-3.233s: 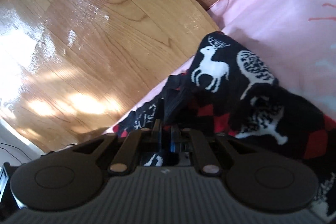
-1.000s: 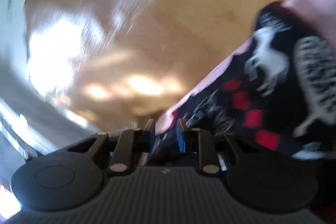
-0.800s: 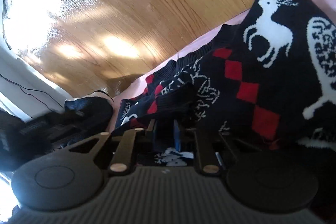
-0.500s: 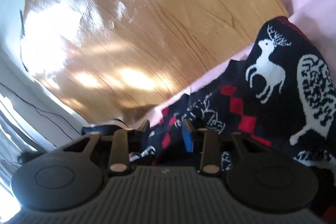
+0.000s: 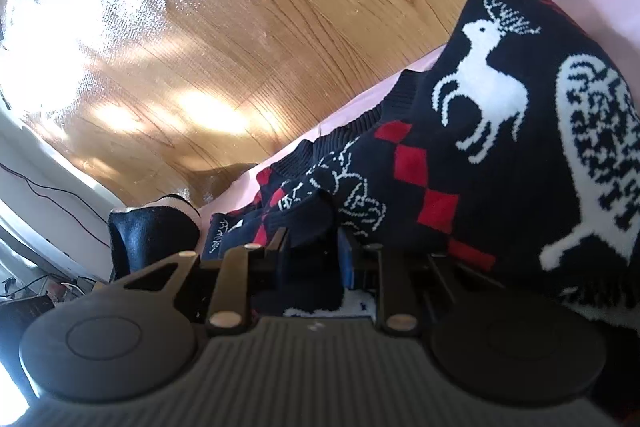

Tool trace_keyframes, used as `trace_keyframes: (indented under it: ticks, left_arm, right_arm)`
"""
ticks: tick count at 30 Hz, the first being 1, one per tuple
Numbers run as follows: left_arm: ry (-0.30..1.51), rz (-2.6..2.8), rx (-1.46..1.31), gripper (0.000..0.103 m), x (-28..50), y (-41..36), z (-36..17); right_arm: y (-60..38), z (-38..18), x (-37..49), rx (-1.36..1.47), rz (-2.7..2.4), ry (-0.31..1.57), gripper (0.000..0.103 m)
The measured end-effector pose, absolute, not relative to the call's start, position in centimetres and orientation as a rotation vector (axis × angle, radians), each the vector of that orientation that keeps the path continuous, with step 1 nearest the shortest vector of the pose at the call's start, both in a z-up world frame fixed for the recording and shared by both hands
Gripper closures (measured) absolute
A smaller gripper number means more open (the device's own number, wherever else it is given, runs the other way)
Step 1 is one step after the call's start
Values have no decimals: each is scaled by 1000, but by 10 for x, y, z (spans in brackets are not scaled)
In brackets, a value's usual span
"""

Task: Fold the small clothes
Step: 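Grasp the sweater hem with the left gripper and lift it toward the collar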

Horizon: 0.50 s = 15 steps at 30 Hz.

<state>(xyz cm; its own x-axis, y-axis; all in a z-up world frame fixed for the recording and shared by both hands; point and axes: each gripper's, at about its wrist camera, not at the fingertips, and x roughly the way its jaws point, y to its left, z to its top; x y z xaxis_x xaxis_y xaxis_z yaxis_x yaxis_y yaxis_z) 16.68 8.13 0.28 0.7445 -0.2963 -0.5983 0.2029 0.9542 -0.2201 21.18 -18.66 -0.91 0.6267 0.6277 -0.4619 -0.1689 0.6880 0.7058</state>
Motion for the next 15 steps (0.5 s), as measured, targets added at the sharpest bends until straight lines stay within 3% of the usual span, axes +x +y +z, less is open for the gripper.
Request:
trace_keyframes:
  ticks: [1, 3, 9, 11, 15]
  left_arm:
    - [691, -247, -163, 74, 162, 82, 7]
    - [706, -214, -212, 37, 143, 88, 21]
    - [619, -161, -112, 22, 50, 103, 50]
    - [627, -152, -102, 22, 21, 112, 47]
    - [686, -206, -173, 22, -33, 136, 36]
  right_arm:
    - [-186, -10, 211, 671, 501, 761, 75]
    - [-186, -11, 210, 675, 509, 751, 73]
    - [-201, -1, 183, 746, 445, 780, 71]
    - [-207, 15, 160, 667, 460, 769, 57]
    - [-231, 43, 92, 520, 539, 719, 55]
